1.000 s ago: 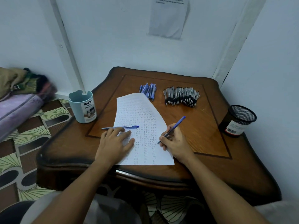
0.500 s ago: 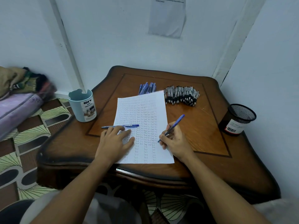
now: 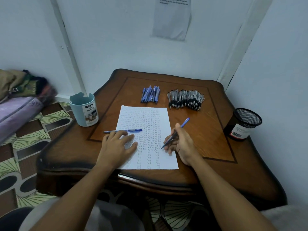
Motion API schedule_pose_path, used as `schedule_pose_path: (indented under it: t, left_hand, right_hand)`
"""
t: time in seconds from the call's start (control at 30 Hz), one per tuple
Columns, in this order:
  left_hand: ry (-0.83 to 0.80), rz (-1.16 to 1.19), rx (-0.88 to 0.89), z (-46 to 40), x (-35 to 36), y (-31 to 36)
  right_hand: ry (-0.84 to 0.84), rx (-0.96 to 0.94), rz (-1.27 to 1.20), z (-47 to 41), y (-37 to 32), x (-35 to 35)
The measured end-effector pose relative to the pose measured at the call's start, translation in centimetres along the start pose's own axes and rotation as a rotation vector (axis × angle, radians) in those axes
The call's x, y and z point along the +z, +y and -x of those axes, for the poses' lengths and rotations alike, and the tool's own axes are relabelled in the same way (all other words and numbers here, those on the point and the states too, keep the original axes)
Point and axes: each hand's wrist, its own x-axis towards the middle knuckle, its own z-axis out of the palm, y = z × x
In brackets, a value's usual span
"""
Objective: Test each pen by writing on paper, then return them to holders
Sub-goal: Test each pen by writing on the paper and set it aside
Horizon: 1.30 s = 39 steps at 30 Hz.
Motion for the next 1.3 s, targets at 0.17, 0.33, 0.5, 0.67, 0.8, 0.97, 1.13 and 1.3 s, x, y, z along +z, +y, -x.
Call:
schedule_pose_path:
  t: [0.17, 0.33, 0.5, 0.67, 0.8, 0.97, 1.13, 1.3]
  left_hand:
    - [-0.010, 0.009, -0.007, 0.1, -0.1, 0.1]
    - [-0.024, 0.001, -0.006, 0.1, -0.2, 0.2]
    - [-0.017, 0.005, -0.007, 0.0, -0.3, 0.3]
    - [-0.011, 0.011, -0.011, 0.0, -0.3, 0.5]
    - [-0.010, 0.006, -0.006, 0.1, -0.4, 0.4]
    - [-0.027, 0.003, -0.004, 0.4, -0.3, 0.6]
    - [-0.013, 0.019, 0.009, 0.2, -0.5, 0.7]
    - [0.000, 0.041, -0.006, 0.0, -0.7, 0.8]
  right_hand:
    - [0.010, 0.059, -0.026, -0.3, -0.3, 0.0]
    - [0.035, 0.070, -0.025, -0.1, -0.4, 0.0]
    - [0.050, 0.044, -0.021, -0.2, -0.3, 0.0]
    - [0.068, 0.023, -0.011, -0.3, -0.1, -0.1]
    - [0.065, 0.022, -0.002, -0.3, 0.1, -0.1]
    - [0.044, 0.109, 0.025, -0.6, -0.4, 0.0]
    - [-0.074, 0.171, 0.195, -3.1, -3.2, 1.1]
    - [-0.065, -0.105, 0.586, -7.7, -5.1, 3.8]
